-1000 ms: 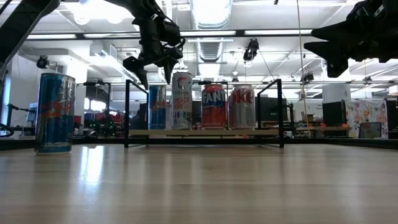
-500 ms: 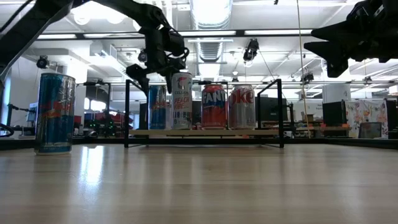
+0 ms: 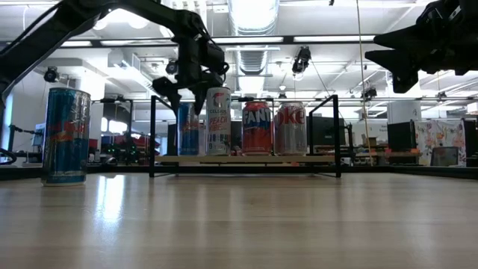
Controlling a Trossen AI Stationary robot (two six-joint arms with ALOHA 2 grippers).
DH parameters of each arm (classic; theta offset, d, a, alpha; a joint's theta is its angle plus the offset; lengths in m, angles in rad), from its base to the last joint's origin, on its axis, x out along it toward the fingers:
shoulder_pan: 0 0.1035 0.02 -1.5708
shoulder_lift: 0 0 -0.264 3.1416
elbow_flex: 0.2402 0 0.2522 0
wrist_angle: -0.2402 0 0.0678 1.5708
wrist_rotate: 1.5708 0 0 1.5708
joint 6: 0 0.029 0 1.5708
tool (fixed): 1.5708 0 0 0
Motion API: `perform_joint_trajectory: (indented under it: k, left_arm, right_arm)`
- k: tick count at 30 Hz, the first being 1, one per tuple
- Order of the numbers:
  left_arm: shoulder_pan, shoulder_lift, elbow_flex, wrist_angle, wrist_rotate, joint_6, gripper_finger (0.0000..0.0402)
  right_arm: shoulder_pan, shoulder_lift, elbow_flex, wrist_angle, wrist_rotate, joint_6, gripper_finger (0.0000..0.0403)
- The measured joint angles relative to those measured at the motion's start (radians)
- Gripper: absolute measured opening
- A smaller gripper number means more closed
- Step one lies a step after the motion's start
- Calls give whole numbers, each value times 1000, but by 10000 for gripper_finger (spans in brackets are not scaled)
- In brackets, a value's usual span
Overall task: Place canned beverage on shelf
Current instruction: Adjust the blue soda can on the shelf
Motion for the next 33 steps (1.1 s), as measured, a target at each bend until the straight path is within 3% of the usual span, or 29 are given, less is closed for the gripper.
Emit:
perform_joint_trajectory:
  k: [7, 33]
  left_arm:
    - [1, 10, 3, -7, 1, 27, 222]
    - [39, 9, 74, -3, -31, 116, 227]
  right_arm:
    - [0, 0, 0, 0, 0, 0, 157]
    - [0, 0, 0, 0, 0, 0, 157]
